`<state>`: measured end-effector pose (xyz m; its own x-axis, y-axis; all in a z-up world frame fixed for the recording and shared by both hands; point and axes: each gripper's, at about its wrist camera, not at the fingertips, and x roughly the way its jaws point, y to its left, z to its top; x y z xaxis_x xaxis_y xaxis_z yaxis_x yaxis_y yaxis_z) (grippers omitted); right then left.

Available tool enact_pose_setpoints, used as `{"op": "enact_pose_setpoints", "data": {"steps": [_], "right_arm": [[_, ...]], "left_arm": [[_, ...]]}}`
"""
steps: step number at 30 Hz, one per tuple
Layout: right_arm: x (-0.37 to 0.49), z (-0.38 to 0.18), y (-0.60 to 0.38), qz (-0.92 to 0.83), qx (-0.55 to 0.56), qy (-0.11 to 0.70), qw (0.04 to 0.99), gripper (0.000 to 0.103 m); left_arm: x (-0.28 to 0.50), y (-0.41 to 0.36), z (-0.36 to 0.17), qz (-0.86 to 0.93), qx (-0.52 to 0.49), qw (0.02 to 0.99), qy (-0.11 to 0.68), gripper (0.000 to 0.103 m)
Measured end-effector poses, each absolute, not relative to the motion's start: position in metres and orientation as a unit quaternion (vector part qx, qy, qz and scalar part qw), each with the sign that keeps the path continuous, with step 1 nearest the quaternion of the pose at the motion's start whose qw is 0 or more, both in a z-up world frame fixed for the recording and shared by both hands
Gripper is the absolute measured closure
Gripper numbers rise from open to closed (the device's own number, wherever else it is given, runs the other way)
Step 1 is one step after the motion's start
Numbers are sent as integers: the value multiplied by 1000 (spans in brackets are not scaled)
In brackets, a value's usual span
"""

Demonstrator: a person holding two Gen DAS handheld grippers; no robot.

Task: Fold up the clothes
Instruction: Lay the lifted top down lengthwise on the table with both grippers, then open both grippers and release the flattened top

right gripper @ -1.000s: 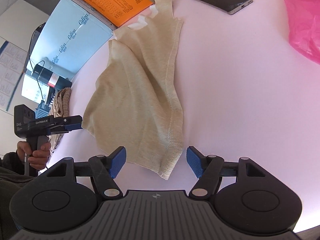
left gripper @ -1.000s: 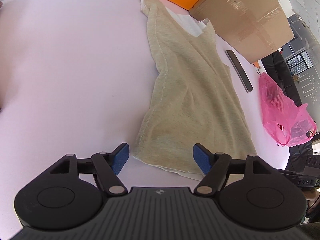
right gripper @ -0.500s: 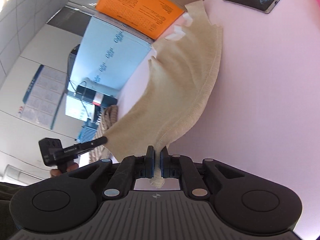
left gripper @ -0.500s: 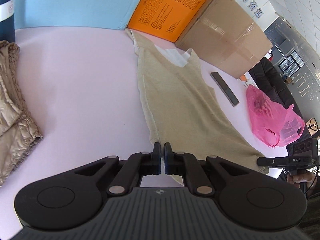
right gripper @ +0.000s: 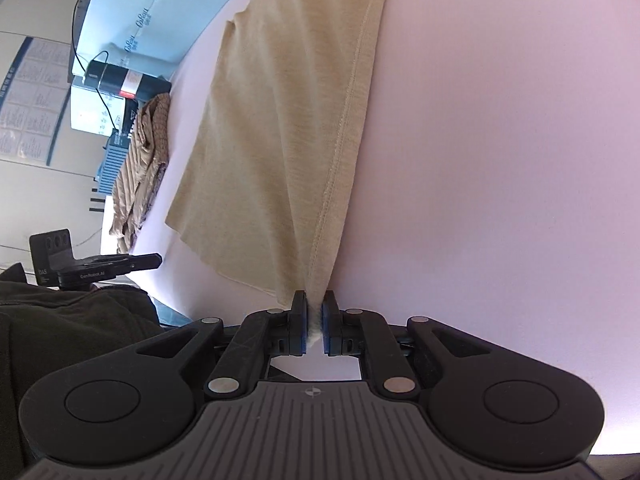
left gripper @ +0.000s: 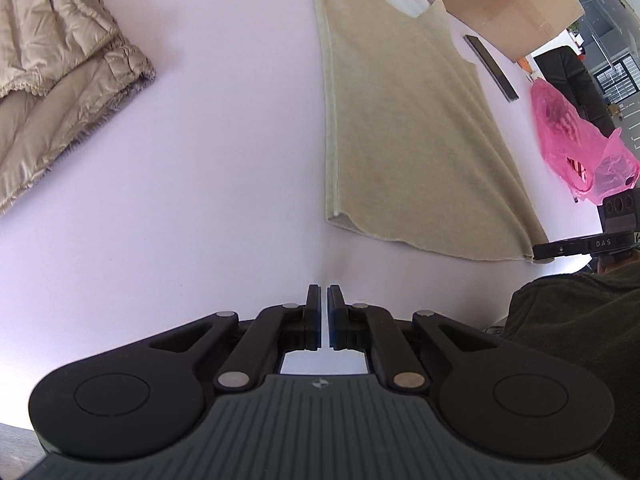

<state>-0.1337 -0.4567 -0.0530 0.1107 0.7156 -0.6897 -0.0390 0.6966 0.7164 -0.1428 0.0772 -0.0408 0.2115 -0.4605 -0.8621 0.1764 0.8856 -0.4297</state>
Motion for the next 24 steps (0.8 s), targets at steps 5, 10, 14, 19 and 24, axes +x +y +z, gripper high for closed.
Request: {"op": "enact_pose_setpoints", "data": {"steps": [5,10,14,19,24], "right_arm": [[-133,-59,-457,279,303,608,679,73],[-134,-52,-445,304,302,596,679,38],[-137,-51,-446,297,317,583,687,30],[-144,-45,-451,279,315,568,707,26],[-146,-43,-444,261,277,554,740,44]], "left_arm": [[-127,66,-33,-193,-113,804,551,36],[-109,46,-29,-194,-104,823,524,21],[-98,27,-48,-178,-74,810,553,21],[-105,16,-46,-197,-25,820,537,98],[-115,20,-43,-196,-18,824,532,99]]}}
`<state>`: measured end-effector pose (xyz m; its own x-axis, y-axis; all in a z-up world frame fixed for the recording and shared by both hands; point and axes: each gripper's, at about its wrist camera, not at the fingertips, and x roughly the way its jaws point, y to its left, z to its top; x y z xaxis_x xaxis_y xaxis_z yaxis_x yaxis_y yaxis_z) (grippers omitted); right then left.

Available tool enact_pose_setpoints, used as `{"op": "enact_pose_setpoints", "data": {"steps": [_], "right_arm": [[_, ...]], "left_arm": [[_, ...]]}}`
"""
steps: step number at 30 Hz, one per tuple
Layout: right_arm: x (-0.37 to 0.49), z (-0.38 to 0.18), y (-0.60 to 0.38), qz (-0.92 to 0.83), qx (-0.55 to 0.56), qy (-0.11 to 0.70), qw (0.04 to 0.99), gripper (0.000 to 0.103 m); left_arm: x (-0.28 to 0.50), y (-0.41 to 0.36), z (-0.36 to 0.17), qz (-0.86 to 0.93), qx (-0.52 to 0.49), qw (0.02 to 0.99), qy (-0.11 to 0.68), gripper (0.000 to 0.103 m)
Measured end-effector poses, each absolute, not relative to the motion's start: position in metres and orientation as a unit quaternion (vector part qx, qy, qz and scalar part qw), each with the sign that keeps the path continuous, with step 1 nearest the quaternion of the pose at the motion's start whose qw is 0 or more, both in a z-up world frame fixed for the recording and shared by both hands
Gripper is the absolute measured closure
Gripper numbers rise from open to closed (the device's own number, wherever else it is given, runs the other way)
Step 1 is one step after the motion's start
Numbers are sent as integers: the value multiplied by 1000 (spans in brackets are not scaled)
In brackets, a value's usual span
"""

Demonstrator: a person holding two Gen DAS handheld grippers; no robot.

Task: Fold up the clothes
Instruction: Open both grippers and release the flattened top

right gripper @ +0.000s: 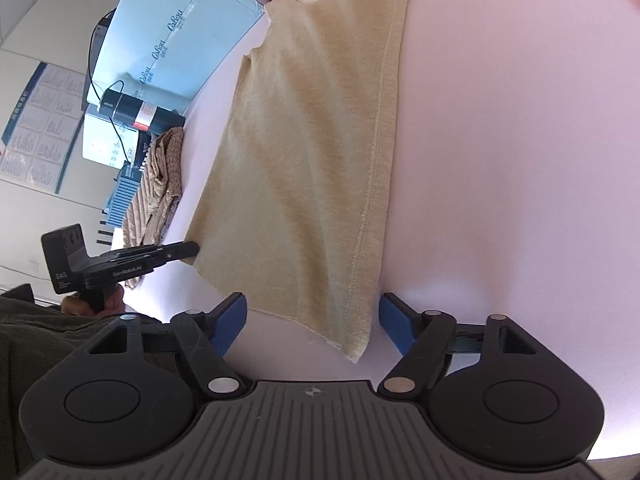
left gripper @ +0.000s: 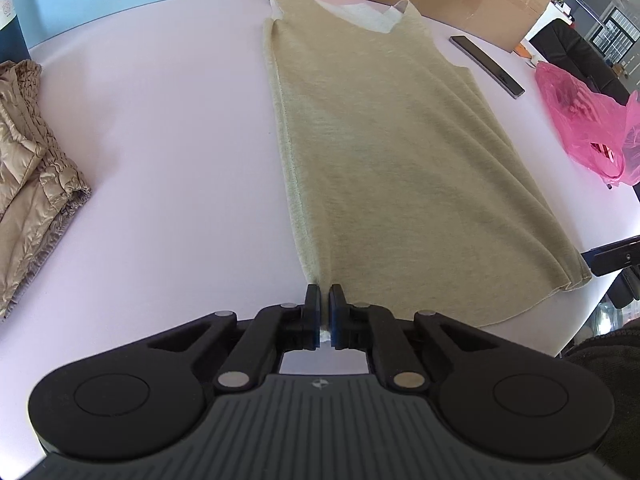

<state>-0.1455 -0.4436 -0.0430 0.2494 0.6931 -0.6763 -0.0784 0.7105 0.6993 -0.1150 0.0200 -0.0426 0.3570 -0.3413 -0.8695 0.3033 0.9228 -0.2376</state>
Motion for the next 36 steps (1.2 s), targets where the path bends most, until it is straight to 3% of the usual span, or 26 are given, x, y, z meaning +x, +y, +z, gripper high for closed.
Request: {"op": "enact_pose_setpoints", "data": {"steps": [1,2,9,10,12,13,14,15,16,19,22,30,36], "right_arm": [[-145,-44,-441,259,273,558,739,77],[-145,-46,-440,257,277,561,736,98],[-144,-44,-442,287,291,589,697,97],[-142,-45,-441,279,265,611,692,94],[-140,-40,-445,276,231,626,691,88],[-139,-35,-447,276,221,627,694,79],[-136,-28,-449,275,213,624,700,58],[-133,-21,-450,275,199,620,707,48],[-130,-14,-450,276,182,617,714,38],[-115,4,-447,280,125,611,730,37],[-97,16,-446,272,80,599,749,27],[-59,33,-431,261,29,556,788,16],[-39,29,-413,271,11,552,788,15]], "left_arm": [[-118,24,-41,-194,-20,823,533,99],[-122,28,-39,-192,-22,823,534,100],[-145,57,-35,-161,-25,810,563,102],[-147,61,-35,-156,-27,809,566,102],[-146,64,-26,-120,-14,817,564,83],[-144,65,-21,-99,-6,822,561,58],[-141,66,-14,-78,2,831,551,36],[-137,67,-5,-56,10,842,537,31],[-131,66,1,-42,20,848,528,29],[-110,61,16,-11,54,857,513,28],[-89,55,24,14,83,859,504,27],[-51,37,25,40,96,859,502,25],[-32,28,17,44,103,851,513,25]]}}
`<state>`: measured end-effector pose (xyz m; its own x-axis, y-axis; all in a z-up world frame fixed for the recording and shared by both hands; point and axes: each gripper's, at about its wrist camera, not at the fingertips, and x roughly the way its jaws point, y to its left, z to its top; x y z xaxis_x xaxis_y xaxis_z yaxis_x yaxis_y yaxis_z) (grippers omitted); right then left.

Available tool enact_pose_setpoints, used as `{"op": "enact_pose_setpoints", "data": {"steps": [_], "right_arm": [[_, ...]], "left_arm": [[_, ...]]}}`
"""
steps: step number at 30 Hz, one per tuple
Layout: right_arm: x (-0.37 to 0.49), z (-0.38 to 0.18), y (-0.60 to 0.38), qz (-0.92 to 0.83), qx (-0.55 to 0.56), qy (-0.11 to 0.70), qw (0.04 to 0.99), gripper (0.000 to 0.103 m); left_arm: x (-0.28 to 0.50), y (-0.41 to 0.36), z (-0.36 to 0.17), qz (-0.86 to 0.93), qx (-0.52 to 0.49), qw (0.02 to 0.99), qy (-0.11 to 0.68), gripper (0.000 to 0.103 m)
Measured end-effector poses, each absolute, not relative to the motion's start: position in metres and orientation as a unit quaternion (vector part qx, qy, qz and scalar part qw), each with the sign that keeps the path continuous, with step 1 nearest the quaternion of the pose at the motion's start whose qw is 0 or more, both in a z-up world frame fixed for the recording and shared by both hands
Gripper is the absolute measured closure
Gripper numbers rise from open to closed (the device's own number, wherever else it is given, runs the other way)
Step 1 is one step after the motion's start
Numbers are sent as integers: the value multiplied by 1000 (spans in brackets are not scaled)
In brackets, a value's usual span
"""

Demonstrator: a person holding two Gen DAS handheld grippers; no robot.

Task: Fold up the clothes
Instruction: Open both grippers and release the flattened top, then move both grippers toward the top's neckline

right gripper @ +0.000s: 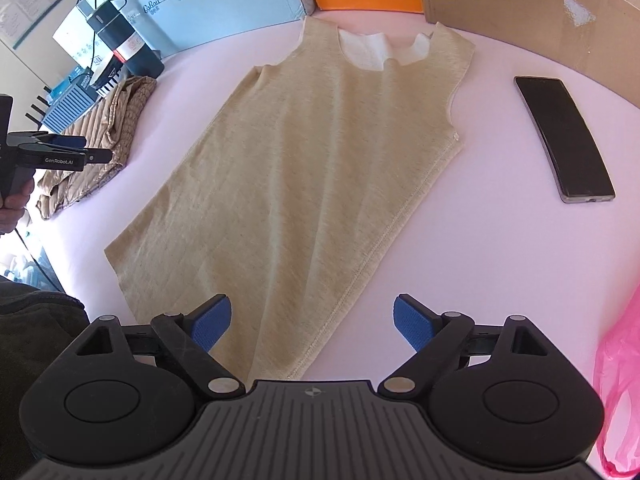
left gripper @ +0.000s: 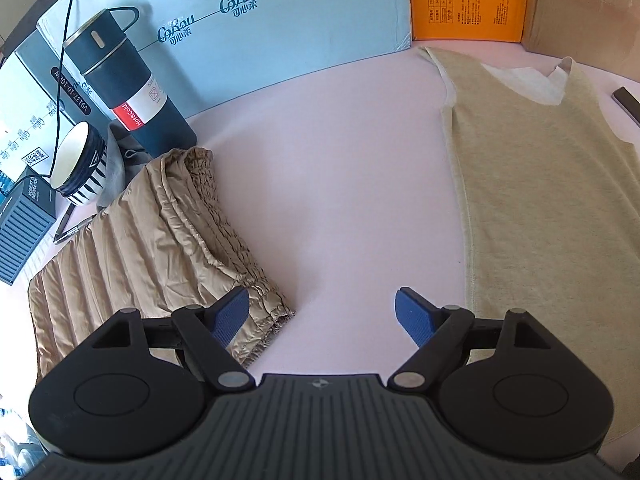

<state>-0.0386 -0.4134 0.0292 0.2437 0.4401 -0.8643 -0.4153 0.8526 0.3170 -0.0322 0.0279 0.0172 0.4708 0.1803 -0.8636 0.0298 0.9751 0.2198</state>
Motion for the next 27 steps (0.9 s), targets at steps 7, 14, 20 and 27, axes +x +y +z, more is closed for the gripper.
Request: {"op": "enact_pose_setpoints", "data": {"steps": [7,14,20,27], "right_arm": [[-8,38,-405,271,-20,529,804,14],[69,106,-418,267,-92,444,850,7],[120,93,-434,227,-77,364,900,1],[177,24,-432,254,9,422,870,1]], "left_arm": [[-9,24,13,48,100,848,518,23],[59,21,72,-9,134,896,424,19],[117,19,79,-52,45,924,377,11],[187,-4,20,-91,-64,900,422,11]]}}
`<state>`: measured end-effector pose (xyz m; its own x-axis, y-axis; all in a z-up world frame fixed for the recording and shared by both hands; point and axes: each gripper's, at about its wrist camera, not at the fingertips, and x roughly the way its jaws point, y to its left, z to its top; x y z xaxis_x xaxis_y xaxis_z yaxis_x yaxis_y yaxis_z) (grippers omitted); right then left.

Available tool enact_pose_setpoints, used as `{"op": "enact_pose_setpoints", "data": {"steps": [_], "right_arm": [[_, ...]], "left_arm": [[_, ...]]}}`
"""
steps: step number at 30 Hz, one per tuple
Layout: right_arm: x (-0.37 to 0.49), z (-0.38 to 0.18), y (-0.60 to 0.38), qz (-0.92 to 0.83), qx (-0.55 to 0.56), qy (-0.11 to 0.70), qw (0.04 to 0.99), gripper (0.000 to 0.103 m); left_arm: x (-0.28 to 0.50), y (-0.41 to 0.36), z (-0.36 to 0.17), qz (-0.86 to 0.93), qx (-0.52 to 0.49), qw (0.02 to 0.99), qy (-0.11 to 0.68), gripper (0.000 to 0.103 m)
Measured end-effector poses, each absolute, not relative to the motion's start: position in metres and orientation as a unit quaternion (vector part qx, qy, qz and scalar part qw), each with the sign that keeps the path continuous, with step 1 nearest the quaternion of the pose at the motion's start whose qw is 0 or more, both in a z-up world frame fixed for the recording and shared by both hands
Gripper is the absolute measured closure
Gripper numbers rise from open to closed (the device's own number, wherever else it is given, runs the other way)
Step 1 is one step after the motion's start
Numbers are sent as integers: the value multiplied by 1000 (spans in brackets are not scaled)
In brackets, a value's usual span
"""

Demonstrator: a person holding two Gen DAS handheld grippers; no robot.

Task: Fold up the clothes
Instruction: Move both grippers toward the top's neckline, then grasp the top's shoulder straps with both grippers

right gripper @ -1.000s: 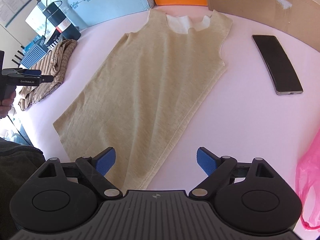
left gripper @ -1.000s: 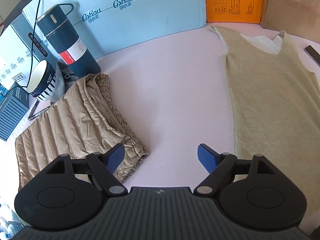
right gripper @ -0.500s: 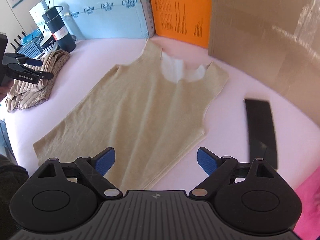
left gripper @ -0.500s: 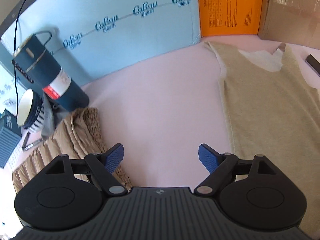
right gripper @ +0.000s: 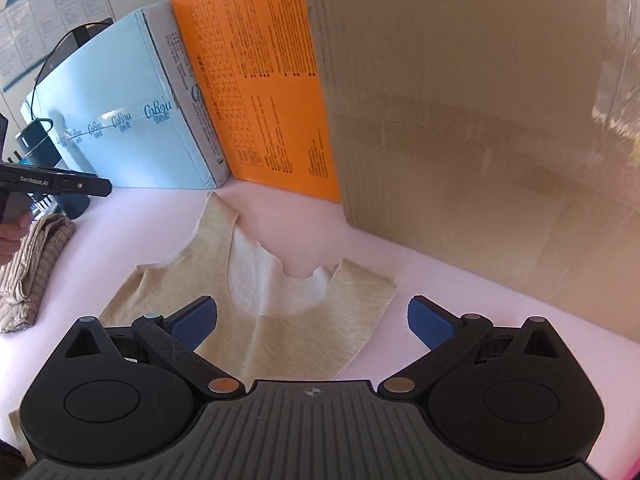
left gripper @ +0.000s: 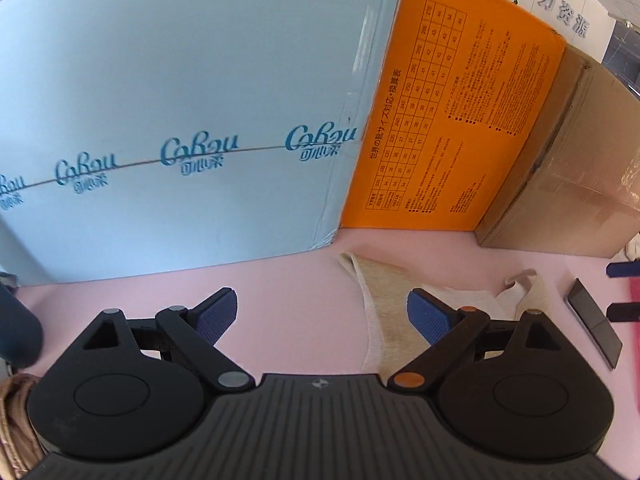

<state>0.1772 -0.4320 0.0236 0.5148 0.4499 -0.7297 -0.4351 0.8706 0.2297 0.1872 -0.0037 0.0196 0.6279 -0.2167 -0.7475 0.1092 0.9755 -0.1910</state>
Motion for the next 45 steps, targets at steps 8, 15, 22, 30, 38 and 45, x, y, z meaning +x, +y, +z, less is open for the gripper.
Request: {"op": "enact_pose_setpoints", "data": {"steps": [8,15,22,30,38,45], "right_arm": [[196,-11,-427,253,43,431,865,1],[195,-27,-443,216,90,416,879,1],[184,-25,-439,213,100,374,897,1],[177,-8,-398,311,44,348,883,0],[227,-8,-338,406,7,382,830,0],[262,-25,-308,425,9,410,807,0]], "left_arm": [[253,-42,-32,-110,-87,877,460,11],[277,-76,-52,-136,-55,872,467,11],[276,-77,-43,-238,-127,880,391,91],[250,-49,-28,-196,-85,903,372,82],[159,-83,-51,-262,120,860,422,47],[84,-74,-63,-306,171,810,469,49]]}}
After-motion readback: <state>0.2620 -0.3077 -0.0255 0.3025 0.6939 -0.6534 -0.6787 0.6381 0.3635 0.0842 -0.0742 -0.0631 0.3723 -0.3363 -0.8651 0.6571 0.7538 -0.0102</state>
